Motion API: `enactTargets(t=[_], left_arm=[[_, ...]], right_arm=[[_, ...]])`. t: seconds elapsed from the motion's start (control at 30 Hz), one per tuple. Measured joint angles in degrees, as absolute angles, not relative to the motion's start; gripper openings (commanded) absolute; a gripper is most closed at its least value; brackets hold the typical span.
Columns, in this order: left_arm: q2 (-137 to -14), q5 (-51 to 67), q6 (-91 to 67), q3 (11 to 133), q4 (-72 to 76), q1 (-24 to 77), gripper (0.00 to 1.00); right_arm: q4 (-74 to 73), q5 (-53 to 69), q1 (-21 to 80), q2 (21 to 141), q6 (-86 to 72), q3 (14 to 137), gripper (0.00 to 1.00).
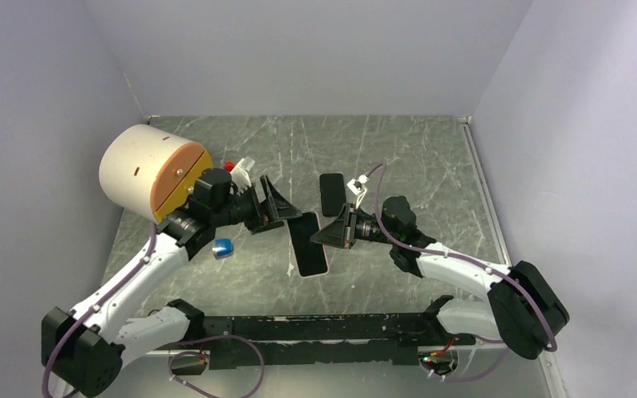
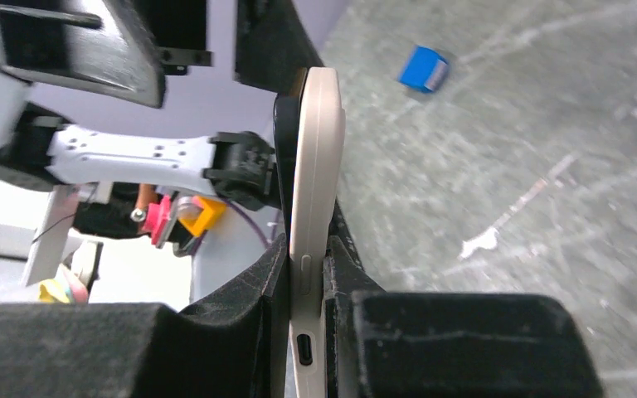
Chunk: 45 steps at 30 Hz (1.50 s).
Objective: Put the phone into the phone case
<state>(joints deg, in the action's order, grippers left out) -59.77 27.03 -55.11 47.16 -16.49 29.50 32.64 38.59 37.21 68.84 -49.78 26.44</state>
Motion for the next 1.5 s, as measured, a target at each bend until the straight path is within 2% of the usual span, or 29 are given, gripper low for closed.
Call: enactTargets(t=[0.33, 0.63, 0.77, 0.87, 0.93, 0.97, 1.03, 1.13, 1.23, 1.3, 1.33, 1.37, 1.4, 1.43, 1.5], left_arm=[[-54.2, 35.4, -52.9, 48.2, -16.4, 29.0, 0.82], [-54.1, 40.8, -56.4, 47.8, -8.1, 29.0, 0.68], [-53.3, 41.3, -58.2, 47.2, -5.2, 29.0, 0.53], [-53.1, 41.3, -58.7, 46.8, -5.2, 28.9, 0.35], [-53.1, 41.1, -58.7, 46.7, -5.5, 28.9, 0.28], [-53.1, 40.9, -58.7, 46.7, -5.8, 28.9, 0.17], [-53.1, 40.7, -57.7, 46.7, -6.5, 28.9, 0.07], [-53.1, 40.5, -56.7, 46.7, -7.3, 29.0, 0.03], [-53.1, 40.1, -56.1, 46.8, -8.2, 29.0, 0.03], [-53.2, 39.6, -55.1, 47.1, -9.1, 29.1, 0.06], [-53.4, 39.5, -54.7, 47.4, -9.8, 29.1, 0.12], [-53.6, 39.4, -54.1, 47.8, -10.4, 29.2, 0.21], [-53.9, 39.4, -53.6, 48.2, -11.0, 29.2, 0.36], [-54.1, 39.4, -53.2, 48.5, -11.4, 29.3, 0.45], [-54.8, 39.1, -52.4, 49.2, -12.6, 29.3, 0.55]], right_arm=[[52.4, 45.1, 37.2, 68.3, -59.5, 26.4, 0.00], [77.5, 48.9, 37.2, 78.6, -74.9, 26.4, 0.00], [80.4, 49.5, 37.2, 82.6, -79.4, 25.9, 0.00], [82.9, 49.2, 37.2, 83.0, -81.1, 25.2, 0.00], [84.0, 49.0, 37.2, 83.0, -81.4, 24.9, 0.00], [84.3, 48.9, 37.2, 83.0, -81.5, 24.8, 0.00], [84.5, 48.9, 37.2, 83.0, -81.7, 24.6, 0.00], [84.5, 49.1, 37.2, 83.0, -81.9, 24.2, 0.00], [84.3, 49.1, 37.3, 83.0, -81.4, 24.0, 0.00], [83.2, 49.2, 37.3, 82.8, -80.6, 24.0, 0.00], [82.5, 49.1, 37.3, 82.5, -80.2, 24.0, 0.00], [81.4, 49.1, 37.3, 82.0, -79.5, 24.0, 0.00], [80.0, 49.1, 37.3, 81.3, -78.8, 24.0, 0.00], [78.3, 49.0, 37.3, 80.4, -77.8, 24.0, 0.00], [75.6, 48.8, 37.3, 78.6, -75.5, 24.0, 0.00]])
